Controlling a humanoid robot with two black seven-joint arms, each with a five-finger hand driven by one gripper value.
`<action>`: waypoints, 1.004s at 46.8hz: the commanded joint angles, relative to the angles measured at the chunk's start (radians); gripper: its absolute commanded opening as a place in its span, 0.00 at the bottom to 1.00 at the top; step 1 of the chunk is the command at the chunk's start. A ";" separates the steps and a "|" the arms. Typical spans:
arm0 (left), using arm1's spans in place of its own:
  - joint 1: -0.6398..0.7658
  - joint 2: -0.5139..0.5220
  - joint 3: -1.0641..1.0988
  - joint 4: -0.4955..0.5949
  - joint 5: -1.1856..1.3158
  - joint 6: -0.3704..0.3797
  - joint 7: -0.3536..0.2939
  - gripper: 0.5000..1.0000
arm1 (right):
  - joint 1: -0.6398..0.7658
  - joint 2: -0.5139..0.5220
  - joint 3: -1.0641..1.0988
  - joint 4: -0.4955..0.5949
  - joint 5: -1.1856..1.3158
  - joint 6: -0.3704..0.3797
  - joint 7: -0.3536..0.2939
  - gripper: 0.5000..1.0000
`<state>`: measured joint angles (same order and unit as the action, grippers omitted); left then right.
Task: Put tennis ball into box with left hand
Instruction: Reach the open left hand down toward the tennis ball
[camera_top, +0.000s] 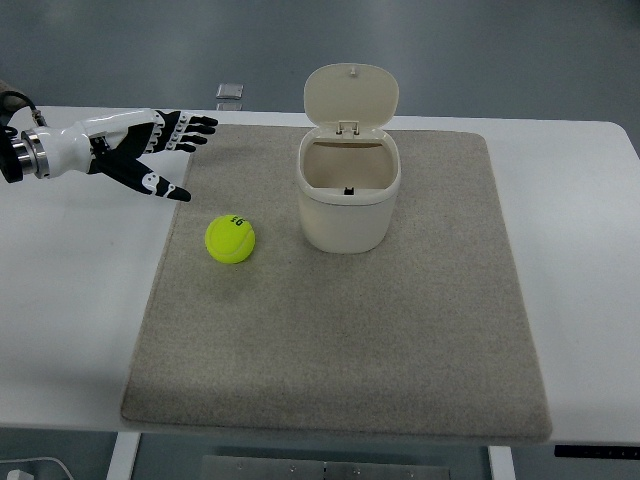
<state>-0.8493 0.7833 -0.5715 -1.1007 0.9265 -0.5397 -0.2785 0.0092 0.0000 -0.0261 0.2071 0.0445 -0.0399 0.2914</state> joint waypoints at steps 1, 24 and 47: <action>-0.002 0.005 0.001 -0.027 0.093 0.003 -0.024 0.98 | 0.000 0.000 0.000 0.000 0.000 0.000 0.000 0.88; 0.001 0.054 0.004 -0.162 0.501 0.107 -0.102 0.98 | 0.000 0.000 0.000 0.000 -0.002 0.000 0.000 0.88; 0.023 0.010 0.051 -0.212 0.838 0.259 -0.139 0.97 | 0.000 0.000 0.000 0.000 0.000 0.000 0.000 0.88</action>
<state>-0.8268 0.8130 -0.5236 -1.3143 1.7394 -0.2967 -0.4175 0.0093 0.0000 -0.0261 0.2071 0.0437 -0.0399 0.2914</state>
